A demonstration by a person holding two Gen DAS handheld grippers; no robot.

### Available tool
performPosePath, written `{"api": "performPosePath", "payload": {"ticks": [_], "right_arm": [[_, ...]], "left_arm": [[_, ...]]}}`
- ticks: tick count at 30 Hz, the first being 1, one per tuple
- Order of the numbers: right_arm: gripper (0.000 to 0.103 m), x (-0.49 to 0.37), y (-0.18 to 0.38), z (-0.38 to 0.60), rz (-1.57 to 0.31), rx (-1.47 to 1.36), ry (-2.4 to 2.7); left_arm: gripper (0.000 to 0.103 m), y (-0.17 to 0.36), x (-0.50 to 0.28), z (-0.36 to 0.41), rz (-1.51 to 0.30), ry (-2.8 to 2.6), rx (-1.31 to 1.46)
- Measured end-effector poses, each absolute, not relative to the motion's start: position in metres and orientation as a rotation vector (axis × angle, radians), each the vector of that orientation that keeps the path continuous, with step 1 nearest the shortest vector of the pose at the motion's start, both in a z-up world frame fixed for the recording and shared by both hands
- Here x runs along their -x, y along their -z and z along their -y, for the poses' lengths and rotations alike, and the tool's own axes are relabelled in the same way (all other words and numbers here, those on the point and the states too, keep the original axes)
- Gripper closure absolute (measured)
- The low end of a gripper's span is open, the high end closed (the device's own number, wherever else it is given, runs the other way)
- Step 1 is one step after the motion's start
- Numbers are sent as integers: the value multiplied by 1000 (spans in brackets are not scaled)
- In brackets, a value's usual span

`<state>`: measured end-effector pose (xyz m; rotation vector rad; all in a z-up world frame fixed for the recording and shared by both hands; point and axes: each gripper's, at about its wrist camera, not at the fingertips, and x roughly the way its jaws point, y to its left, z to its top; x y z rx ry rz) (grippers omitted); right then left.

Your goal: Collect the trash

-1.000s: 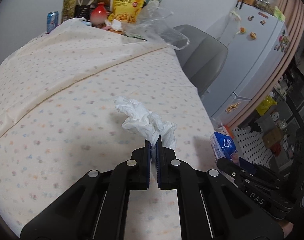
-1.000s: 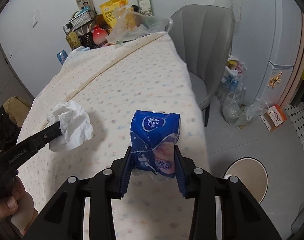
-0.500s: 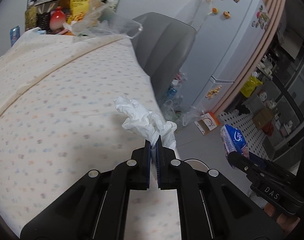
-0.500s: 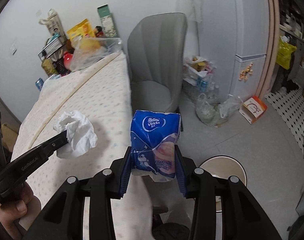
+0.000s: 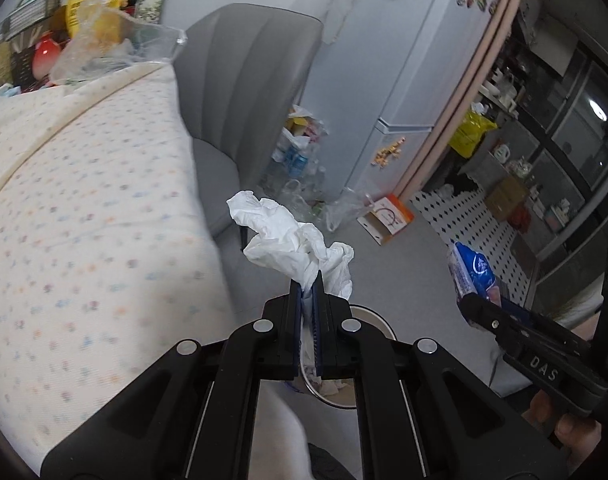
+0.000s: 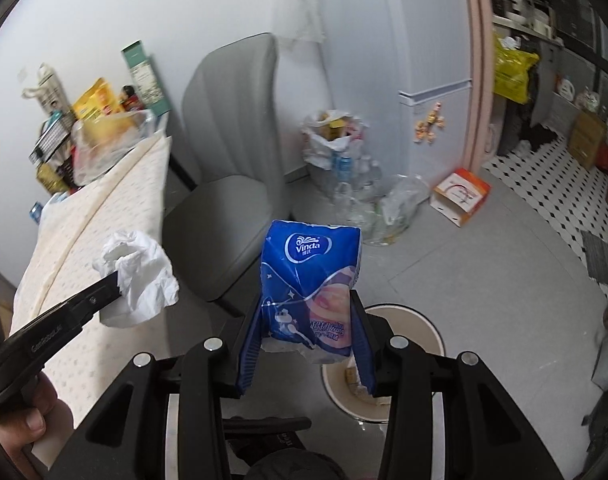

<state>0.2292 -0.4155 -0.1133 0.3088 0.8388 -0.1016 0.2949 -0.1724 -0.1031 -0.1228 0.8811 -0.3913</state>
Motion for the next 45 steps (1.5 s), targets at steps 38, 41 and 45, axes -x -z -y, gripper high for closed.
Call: {"api": "performPosePath", "payload": {"ticks": [38, 41, 45], "right_arm": [[22, -154, 129, 550, -754, -477, 268], [21, -152, 124, 542, -748, -473, 254], [12, -149, 115, 531, -739, -457, 242]], "left_arm": [[29, 140, -283, 304, -998, 615, 38], [23, 128, -280, 293, -969, 594, 42], [16, 111, -276, 274, -929, 563, 56]]}}
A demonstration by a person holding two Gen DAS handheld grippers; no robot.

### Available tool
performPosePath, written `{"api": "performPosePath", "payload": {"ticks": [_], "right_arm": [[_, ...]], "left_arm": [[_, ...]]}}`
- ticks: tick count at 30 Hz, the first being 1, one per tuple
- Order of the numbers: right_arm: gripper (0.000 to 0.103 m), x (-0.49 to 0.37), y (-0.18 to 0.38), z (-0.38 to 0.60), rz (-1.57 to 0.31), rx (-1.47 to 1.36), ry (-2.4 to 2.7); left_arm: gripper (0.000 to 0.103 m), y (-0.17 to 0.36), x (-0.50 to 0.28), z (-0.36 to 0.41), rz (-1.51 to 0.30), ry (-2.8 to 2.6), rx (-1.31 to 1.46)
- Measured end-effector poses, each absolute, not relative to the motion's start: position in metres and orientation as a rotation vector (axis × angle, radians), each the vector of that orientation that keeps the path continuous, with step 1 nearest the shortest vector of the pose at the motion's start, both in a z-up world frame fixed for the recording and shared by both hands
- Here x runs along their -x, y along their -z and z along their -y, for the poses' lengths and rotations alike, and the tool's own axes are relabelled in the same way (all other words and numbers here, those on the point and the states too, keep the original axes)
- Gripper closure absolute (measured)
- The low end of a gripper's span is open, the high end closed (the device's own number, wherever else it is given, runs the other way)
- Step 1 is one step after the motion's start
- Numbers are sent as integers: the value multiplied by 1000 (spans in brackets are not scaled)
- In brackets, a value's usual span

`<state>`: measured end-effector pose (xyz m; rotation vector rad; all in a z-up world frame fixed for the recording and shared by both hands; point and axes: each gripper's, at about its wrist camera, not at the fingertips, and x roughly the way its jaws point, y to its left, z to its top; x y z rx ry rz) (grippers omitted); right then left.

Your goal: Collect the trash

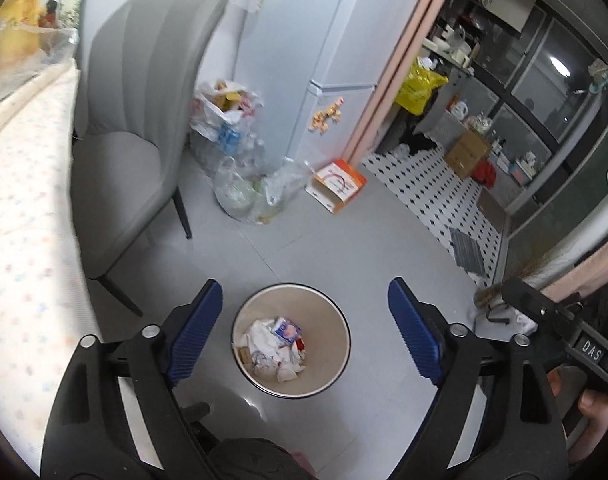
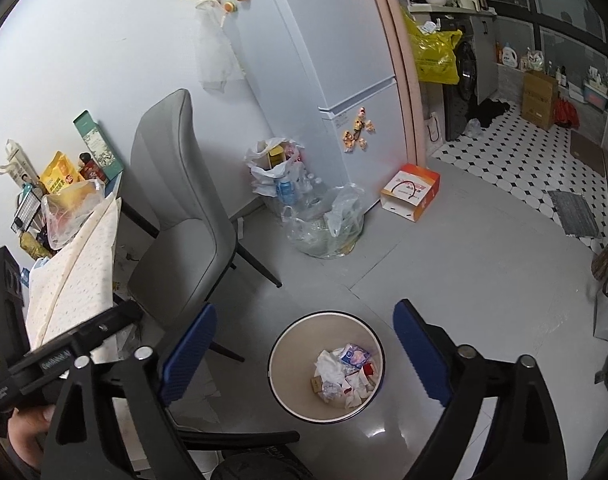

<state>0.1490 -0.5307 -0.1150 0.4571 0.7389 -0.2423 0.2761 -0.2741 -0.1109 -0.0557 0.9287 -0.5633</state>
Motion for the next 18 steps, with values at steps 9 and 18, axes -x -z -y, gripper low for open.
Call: {"api": "performPosePath", "payload": {"ticks": [9, 18], "right_arm": [[8, -133, 72, 503, -702, -422, 206], [8, -108, 18, 463, -643, -335, 203]], "left_arm": [[8, 62, -255, 232, -824, 476, 64], [6, 9, -215, 190, -714, 399, 55]]}}
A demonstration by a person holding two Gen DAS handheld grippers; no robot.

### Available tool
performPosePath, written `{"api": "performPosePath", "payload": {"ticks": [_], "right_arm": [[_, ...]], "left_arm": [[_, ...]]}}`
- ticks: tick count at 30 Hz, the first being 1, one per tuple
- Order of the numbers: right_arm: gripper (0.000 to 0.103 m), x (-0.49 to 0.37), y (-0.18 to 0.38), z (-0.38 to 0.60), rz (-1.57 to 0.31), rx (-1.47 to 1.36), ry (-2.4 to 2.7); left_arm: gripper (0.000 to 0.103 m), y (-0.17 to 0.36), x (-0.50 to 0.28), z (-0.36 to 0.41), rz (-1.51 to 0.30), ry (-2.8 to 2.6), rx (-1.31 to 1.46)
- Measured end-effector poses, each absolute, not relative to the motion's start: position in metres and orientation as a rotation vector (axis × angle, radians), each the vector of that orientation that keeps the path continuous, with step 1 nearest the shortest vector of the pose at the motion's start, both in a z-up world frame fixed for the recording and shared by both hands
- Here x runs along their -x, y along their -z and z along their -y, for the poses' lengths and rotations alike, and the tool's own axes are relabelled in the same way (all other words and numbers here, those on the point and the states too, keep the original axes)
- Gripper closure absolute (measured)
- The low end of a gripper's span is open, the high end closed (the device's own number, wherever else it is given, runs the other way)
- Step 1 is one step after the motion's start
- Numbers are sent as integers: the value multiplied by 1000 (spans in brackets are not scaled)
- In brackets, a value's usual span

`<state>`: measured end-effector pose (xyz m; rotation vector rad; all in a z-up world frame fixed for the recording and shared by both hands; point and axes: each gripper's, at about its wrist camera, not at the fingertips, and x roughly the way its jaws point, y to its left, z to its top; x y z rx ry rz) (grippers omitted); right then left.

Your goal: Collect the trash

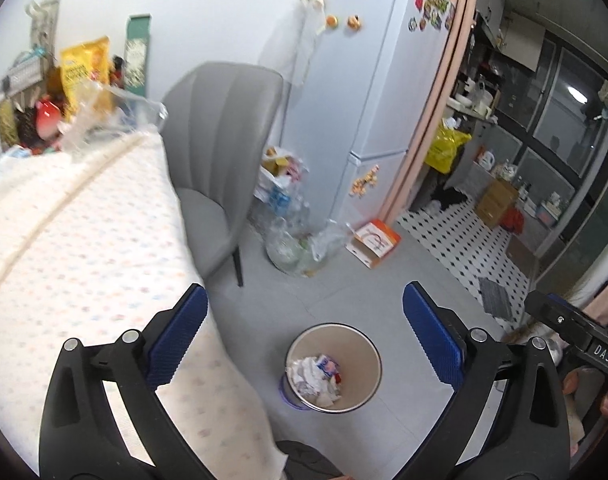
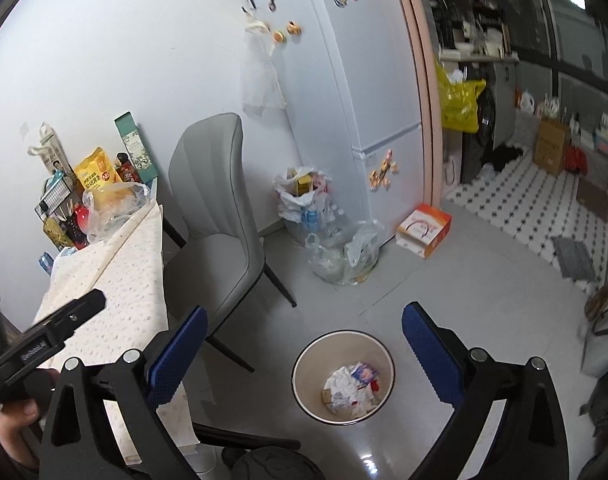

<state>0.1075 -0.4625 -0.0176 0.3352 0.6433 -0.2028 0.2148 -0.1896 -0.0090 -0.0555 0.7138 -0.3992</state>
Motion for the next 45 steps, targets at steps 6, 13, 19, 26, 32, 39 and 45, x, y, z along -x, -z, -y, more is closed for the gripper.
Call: {"api": "performPosePath", "payload": {"ticks": [6, 13, 19, 26, 32, 39, 45], "right_arm": [[8, -87, -9, 436, -615, -289, 252], [8, -62, -35, 406, -595, -263, 203], [8, -39, -49, 386, -579, -255, 129], [8, -3, -62, 364, -547, -228, 66], [8, 27, -74, 351, -516, -220, 30], [8, 59, -92, 331, -468, -181, -45], [8, 83, -101, 308, -442, -135, -99]], "left_arm": [[6, -17, -182, 163, -646, 347, 47], [6, -42, -141, 126, -588, 297, 68], [6, -59, -104, 97, -535, 232, 78], [6, -79, -50, 71, -461, 195, 85], [6, -92, -8, 52, -437, 138, 86], [6, -101, 35, 32, -409, 94, 85], [6, -103, 66, 14, -399, 50, 93]]}}
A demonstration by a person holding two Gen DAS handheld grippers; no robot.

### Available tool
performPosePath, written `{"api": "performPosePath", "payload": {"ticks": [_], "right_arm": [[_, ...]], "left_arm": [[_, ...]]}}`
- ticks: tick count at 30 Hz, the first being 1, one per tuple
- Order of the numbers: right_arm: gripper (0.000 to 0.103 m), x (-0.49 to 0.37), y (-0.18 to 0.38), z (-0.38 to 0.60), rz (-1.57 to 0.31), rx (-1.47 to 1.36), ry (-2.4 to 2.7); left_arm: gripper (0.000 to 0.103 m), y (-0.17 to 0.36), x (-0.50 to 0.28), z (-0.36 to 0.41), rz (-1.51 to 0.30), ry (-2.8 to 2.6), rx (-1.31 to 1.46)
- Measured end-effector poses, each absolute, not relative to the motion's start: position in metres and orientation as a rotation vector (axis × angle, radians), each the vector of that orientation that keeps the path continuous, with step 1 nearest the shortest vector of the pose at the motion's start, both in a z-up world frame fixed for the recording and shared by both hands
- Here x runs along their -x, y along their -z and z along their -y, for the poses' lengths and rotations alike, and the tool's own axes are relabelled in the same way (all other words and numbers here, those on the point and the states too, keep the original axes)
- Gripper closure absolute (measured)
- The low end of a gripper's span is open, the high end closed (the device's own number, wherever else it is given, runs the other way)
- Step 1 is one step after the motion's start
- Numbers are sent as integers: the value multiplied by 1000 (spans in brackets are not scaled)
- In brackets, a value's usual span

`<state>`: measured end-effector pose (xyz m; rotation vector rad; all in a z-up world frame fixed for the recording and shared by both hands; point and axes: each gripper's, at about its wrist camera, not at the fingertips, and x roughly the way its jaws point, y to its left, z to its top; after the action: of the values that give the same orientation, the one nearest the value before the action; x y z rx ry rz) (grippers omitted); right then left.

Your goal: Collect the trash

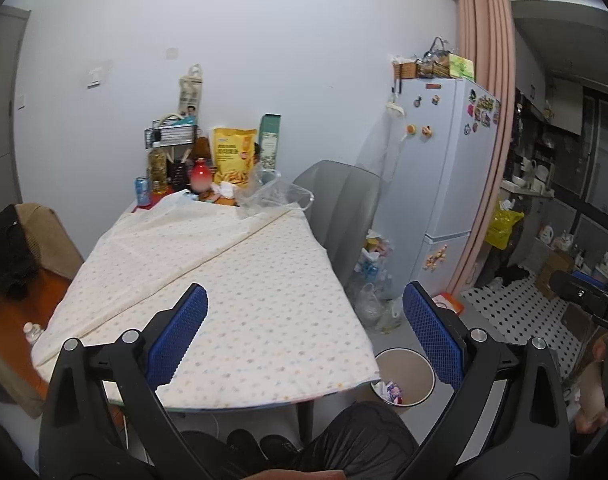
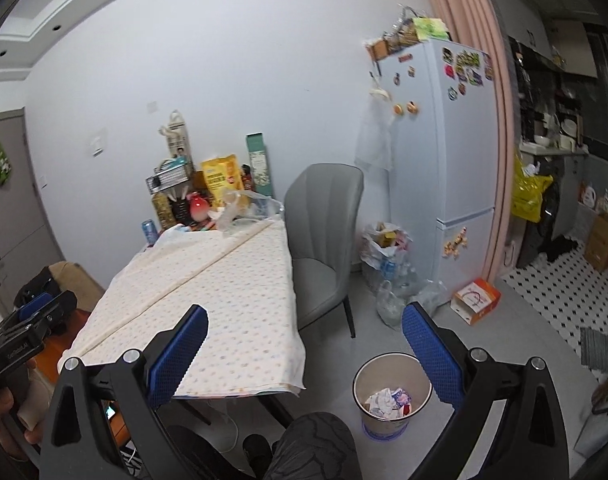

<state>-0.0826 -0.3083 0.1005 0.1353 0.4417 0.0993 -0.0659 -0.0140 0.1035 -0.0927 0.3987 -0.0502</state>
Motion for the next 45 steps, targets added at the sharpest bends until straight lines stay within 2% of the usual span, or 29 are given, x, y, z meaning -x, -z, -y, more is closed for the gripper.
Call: {"api": "performPosePath", "payload": {"ticks": [13, 45], "right_arm": [[8, 100, -103, 277, -416, -103, -139], [8, 87, -89, 292, -433, -133, -118]], "left_arm": [[6, -104, 100, -13, -357, 2, 96], [6, -101, 89, 6, -376, 32, 50]]}}
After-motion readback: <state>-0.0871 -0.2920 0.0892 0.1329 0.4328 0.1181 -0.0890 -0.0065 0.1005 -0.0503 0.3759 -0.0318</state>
